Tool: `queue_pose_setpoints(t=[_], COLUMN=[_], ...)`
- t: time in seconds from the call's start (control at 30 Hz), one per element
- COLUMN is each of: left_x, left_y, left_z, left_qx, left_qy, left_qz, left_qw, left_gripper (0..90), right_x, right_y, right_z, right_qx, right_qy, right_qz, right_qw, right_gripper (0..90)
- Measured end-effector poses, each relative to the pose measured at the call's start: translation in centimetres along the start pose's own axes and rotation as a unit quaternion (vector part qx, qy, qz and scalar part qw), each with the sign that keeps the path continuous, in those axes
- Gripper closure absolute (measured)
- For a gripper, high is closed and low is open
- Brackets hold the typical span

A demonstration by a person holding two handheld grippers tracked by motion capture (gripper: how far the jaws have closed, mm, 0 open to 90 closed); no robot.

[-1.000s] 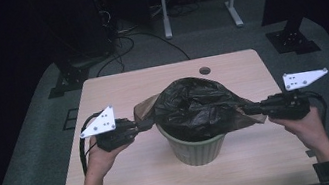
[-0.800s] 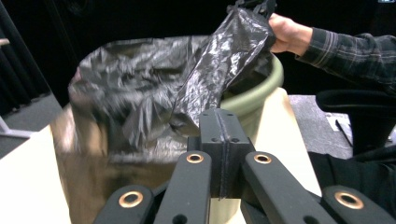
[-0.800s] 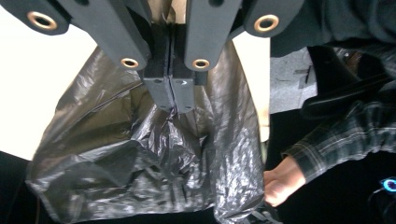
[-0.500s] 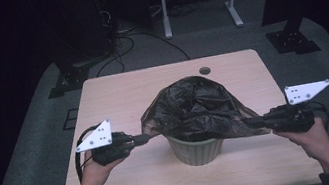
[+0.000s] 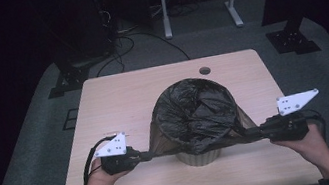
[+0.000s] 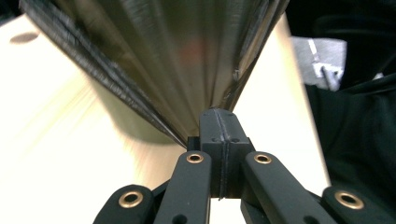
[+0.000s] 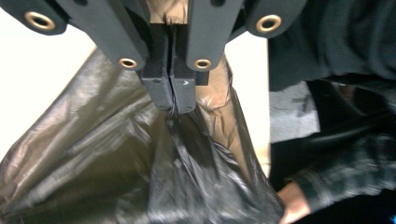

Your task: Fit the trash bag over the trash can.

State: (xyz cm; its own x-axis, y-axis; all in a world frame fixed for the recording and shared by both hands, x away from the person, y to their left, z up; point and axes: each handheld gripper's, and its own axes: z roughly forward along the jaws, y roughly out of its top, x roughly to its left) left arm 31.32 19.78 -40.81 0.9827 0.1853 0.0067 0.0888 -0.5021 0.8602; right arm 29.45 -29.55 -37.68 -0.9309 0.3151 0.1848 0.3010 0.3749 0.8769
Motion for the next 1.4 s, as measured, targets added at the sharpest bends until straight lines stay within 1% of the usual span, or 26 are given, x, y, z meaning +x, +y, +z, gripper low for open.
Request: queue_pose_setpoints(t=[0.07, 0.1, 0.13, 0.17, 0.2, 0.23, 0.3, 0.37, 0.4, 0.47, 0.5, 0.53, 0.6, 0.67, 0.73, 0.8, 0.87, 0.93, 0.97, 1.0, 1.07, 1.1, 1.17, 1.27, 1.33, 1.4], left_x=[0.3, 0.5, 0.5, 0.5, 0.5, 0.5, 0.4, 0.3, 0.2, 0.4, 0.6, 0.7, 1.1, 1.6, 2.0, 2.3, 2.4, 2.5, 2.6, 2.7, 2.9, 2.9, 3.1, 3.3, 3.4, 3.4], left_y=[-0.4, -0.5, -0.6, -0.6, -0.5, -0.3, 0.1, 0.6, 0.9, 1.6, 2.1, 2.4, 3.1, 3.6, 3.8, 4.0, 4.2, 4.5, 4.6, 4.7, 4.9, 4.9, 5.0, 5.0, 5.0, 5.0], left_z=[0.1, 0.1, -0.1, -0.3, -0.7, -1.2, -2.5, -4.0, -4.6, -5.6, -5.8, -5.8, -5.4, -4.5, -3.6, -2.8, -2.3, -1.8, -1.5, -1.3, -0.9, -0.8, -0.5, -0.2, -0.1, 0.1], left_qx=[0.001, 0.002, -0.003, -0.012, -0.024, -0.037, -0.072, -0.102, -0.113, -0.132, -0.135, -0.137, -0.134, -0.125, -0.122, -0.123, -0.129, -0.127, -0.125, -0.124, -0.122, -0.121, -0.123, -0.117, -0.115, -0.110], left_qy=[0.008, 0.015, 0.023, 0.023, 0.026, 0.029, 0.032, 0.030, 0.036, 0.048, 0.059, 0.062, 0.061, 0.065, 0.065, 0.063, 0.056, 0.053, 0.051, 0.053, 0.050, 0.052, 0.048, 0.051, 0.044, 0.039], left_qz=[-0.006, -0.007, -0.006, -0.009, -0.007, -0.008, -0.004, -0.003, 0.001, -0.002, -0.003, -0.006, -0.005, -0.007, -0.012, -0.009, -0.007, -0.004, -0.003, -0.001, 0.000, 0.000, 0.001, 0.000, -0.001, 0.002], left_qw=[1.0000, 0.9999, 0.9997, 0.9996, 0.9994, 0.9989, 0.9969, 0.9944, 0.9929, 0.9900, 0.9891, 0.9886, 0.9891, 0.9901, 0.9902, 0.9903, 0.9900, 0.9905, 0.9908, 0.9909, 0.9913, 0.9913, 0.9913, 0.9918, 0.9924, 0.9932], left_gripper=[89.8, 89.7, 89.6, 85.6, 80.2, 71.9, 64.9, 59.0, 57.6, 51.7, 49.6, 46.0, 41.5, 35.5, 32.0, 31.8, 31.9, 32.2, 33.2, 33.5, 36.3, 37.5, 43.1, 46.7, 51.6, 57.4], right_x=[-0.3, -0.5, -0.7, -0.9, -1.0, -1.0, -1.0, -1.0, -1.1, -1.3, -1.4, -1.6, -1.6, -1.7, -1.7, -1.6, -1.3, -1.1, -1.0, -0.9, -1.1, -1.3, -2.1, -3.3, -4.0, -4.5], right_y=[-0.1, -0.2, -0.3, -0.3, -0.2, -0.2, 0.0, 0.3, 0.4, 0.7, 0.9, 1.1, 1.4, 1.7, 2.0, 2.3, 2.6, 2.8, 2.9, 3.0, 3.1, 3.1, 3.0, 3.1, 3.2, 3.4], right_z=[0.3, 0.4, 0.4, 0.4, 0.2, -0.1, -1.1, -2.1, -2.4, -2.9, -3.0, -3.0, -2.9, -2.7, -2.6, -3.0, -3.8, -4.7, -5.2, -5.5, -5.6, -5.4, -4.6, -3.1, -2.1, -1.2], right_qx=[0.006, 0.004, 0.001, -0.005, -0.015, -0.026, -0.055, -0.080, -0.088, -0.095, -0.100, -0.105, -0.110, -0.112, -0.118, -0.132, -0.140, -0.149, -0.152, -0.152, -0.137, -0.129, -0.116, -0.093, -0.082, -0.075], right_qy=[-0.009, -0.013, -0.016, -0.016, -0.019, -0.022, -0.033, -0.044, -0.050, -0.053, -0.052, -0.046, -0.039, -0.028, -0.017, -0.009, -0.004, -0.003, -0.005, -0.013, -0.035, -0.042, -0.050, -0.047, -0.037, -0.015], right_qz=[0.004, 0.005, 0.009, 0.015, 0.018, 0.018, 0.012, 0.009, 0.007, 0.005, 0.004, 0.005, 0.003, 0.002, 0.002, 0.000, -0.004, -0.008, -0.009, -0.011, -0.013, -0.013, -0.011, -0.010, -0.007, -0.007], right_qw=[0.9999, 0.9999, 0.9998, 0.9997, 0.9996, 0.9993, 0.9979, 0.9958, 0.9949, 0.9940, 0.9936, 0.9934, 0.9932, 0.9933, 0.9928, 0.9912, 0.9901, 0.9888, 0.9883, 0.9883, 0.9898, 0.9906, 0.9919, 0.9945, 0.9959, 0.9971], right_gripper=[85.7, 81.2, 74.2, 66.2, 61.2, 58.5, 51.1, 47.2, 45.3, 43.2, 41.2, 39.9, 37.4, 35.2, 34.6, 34.3, 34.0, 34.2, 34.7, 35.5, 35.9, 36.3, 37.3, 37.3, 37.3, 37.5])
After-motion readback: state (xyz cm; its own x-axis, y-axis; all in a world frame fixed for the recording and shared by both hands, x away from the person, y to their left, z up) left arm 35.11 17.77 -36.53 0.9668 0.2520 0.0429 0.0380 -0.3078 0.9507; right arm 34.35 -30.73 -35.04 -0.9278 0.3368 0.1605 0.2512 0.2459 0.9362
